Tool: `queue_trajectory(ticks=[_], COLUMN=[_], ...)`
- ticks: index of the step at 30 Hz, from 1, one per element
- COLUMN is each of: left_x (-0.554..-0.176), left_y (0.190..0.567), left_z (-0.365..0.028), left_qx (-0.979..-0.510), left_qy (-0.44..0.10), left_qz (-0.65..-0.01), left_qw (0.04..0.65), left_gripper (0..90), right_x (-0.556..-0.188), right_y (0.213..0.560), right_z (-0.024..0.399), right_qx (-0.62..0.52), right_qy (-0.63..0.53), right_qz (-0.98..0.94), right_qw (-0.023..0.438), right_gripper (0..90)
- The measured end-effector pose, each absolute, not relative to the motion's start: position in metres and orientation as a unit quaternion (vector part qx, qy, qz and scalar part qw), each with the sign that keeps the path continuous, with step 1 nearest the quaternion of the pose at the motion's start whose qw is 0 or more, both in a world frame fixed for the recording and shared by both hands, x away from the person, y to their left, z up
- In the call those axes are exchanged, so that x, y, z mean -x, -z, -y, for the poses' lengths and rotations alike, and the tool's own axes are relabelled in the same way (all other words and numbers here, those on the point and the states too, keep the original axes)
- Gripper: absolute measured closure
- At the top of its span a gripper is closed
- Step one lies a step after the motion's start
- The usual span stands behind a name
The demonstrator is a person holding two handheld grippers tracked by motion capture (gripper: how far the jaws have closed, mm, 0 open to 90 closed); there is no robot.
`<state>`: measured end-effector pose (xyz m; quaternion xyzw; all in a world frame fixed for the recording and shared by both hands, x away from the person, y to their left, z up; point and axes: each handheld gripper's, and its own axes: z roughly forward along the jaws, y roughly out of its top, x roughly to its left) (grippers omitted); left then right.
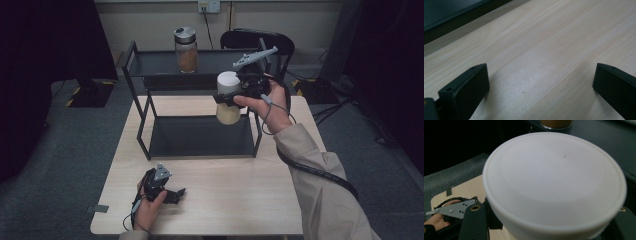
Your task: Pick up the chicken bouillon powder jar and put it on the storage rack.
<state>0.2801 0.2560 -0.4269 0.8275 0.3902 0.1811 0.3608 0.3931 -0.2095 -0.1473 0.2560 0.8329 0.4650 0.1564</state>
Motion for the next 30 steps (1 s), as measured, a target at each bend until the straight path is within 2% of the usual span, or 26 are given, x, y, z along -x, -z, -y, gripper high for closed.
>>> queue_trajectory(ticks=[30], left_x=[-0.280], left_y=[0.427], left_z=[-0.256], left_qx=[-0.827], left_qy=[-0.181], left_qz=[-0.390], left_qw=[0.361], left_gripper=[0.0], right_x=[-0.401], right_y=[0.075], right_z=[0.192], right_qx=[-0.258], right_qy=[-0.463], right_qz=[-0.831], right_qw=[0.172], right_gripper=[34.9])
